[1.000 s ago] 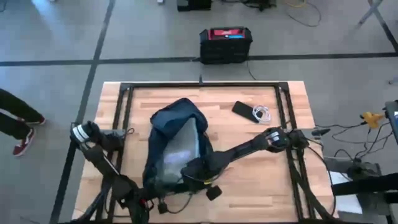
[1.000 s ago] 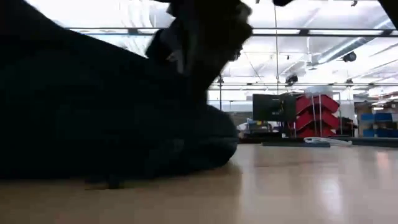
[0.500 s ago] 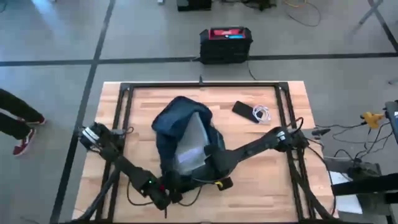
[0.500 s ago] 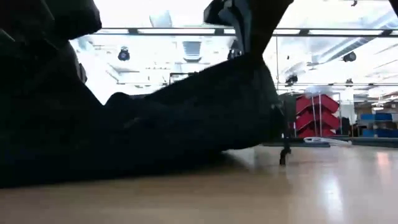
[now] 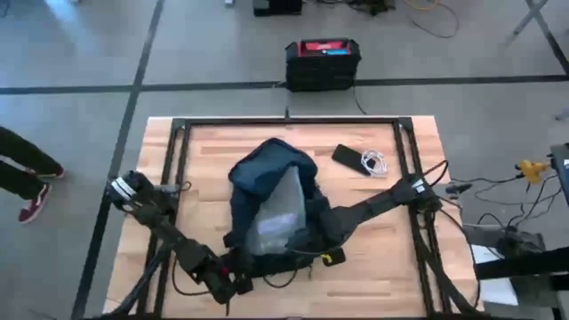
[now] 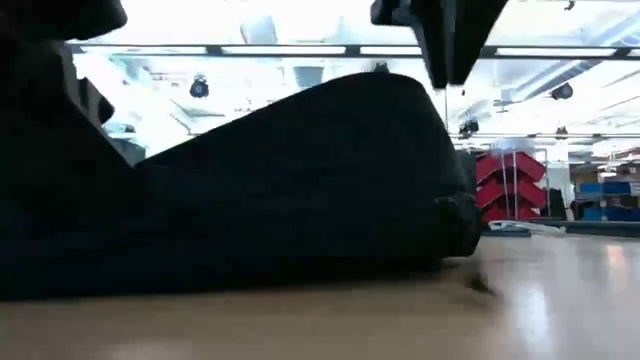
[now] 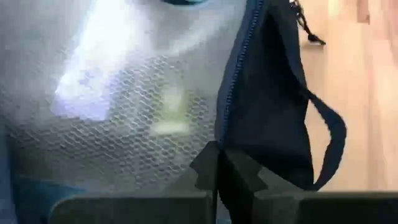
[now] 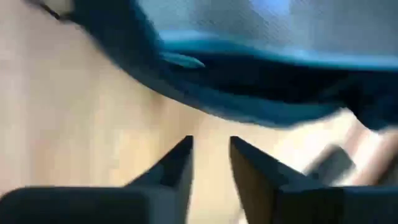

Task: Unpack backpack
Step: Put the white charger cable into the black backpack

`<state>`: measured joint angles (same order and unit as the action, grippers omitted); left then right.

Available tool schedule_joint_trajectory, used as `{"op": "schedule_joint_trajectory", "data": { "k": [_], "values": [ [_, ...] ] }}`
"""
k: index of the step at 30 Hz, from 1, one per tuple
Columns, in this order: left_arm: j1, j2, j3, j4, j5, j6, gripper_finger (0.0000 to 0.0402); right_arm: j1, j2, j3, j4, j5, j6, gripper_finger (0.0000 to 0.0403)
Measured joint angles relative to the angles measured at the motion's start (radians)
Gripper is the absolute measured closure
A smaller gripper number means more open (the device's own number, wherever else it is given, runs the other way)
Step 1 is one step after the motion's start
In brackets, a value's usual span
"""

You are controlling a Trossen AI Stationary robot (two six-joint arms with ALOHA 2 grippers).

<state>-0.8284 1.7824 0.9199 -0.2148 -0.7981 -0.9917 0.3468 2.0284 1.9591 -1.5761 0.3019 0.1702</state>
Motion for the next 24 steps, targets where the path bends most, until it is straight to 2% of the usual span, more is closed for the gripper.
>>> {"op": "schedule_joint_trajectory", "data": {
  "k": [2,6,11,14,19,24],
  "values": [
    [-0.011,0.000,0.000,0.019,-0.034,-0.013,0.0401,-0.038,-0.057,-0.075,-0.002,0.053,0.020,0.0235],
    [-0.021,0.003,0.000,0.050,-0.133,0.007,0.0401,-0.171,-0.176,-0.279,0.077,0.003,0.038,0.0203],
    [-0.017,0.003,0.001,0.055,-0.206,0.043,0.0401,-0.401,-0.372,-0.566,0.226,-0.070,0.012,0.0202],
    [-0.012,0.003,0.001,0.055,-0.211,0.068,0.0401,-0.554,-0.434,-0.711,0.325,-0.147,-0.015,0.0206],
    [-0.005,0.003,0.001,0.054,-0.225,0.092,0.0401,-0.778,-0.413,-0.847,0.410,-0.244,-0.106,0.0207],
    [-0.004,0.003,0.001,0.049,-0.224,0.093,0.0401,-0.919,-0.353,-0.927,0.413,-0.251,-0.145,0.0208]
  ]
}}
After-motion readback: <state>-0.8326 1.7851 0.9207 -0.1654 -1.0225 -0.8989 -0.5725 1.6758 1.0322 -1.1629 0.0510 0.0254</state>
